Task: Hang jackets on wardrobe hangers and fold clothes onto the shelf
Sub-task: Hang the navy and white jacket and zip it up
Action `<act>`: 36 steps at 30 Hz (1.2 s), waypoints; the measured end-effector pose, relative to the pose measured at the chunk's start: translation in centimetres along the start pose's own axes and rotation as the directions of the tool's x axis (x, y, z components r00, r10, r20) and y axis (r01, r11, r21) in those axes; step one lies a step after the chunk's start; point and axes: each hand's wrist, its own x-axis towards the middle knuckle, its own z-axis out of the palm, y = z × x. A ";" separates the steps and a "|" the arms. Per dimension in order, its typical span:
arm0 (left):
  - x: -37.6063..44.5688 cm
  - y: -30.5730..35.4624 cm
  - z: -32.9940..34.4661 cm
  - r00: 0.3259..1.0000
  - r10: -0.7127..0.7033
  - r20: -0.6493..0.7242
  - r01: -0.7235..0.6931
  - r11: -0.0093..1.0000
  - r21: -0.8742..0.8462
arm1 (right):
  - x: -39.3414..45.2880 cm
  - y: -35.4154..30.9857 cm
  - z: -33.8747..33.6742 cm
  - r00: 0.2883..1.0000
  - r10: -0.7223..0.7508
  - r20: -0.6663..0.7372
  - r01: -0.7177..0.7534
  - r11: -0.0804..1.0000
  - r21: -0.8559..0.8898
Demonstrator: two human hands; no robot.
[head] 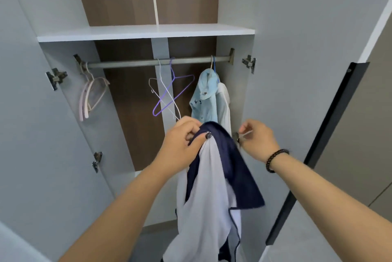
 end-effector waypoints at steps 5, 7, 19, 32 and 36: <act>2.5 -2.2 -2.6 0.998 0.033 -0.055 -0.023 0.983 0.184 | -1.8 -2.5 5.2 0.947 -0.252 0.197 0.177 0.925 0.335; 3.0 -2.9 -3.6 0.994 -0.005 -0.110 0.025 0.983 0.179 | -1.1 -2.6 7.3 0.890 -0.320 0.326 0.217 0.924 0.316; 6.6 -9.9 -7.7 0.978 -0.146 -0.149 0.183 0.942 0.280 | 9.7 -3.4 15.7 0.844 -0.394 0.363 0.229 0.879 0.419; 11.9 -21.0 -8.8 0.883 -0.470 -0.007 0.383 0.711 0.589 | 25.2 -2.0 16.0 0.839 -0.496 0.225 0.384 0.832 0.401; 12.8 -23.5 -9.1 0.844 -0.513 -0.159 0.517 0.695 0.499 | 27.9 -0.7 17.1 0.850 -0.469 0.239 0.355 0.847 0.396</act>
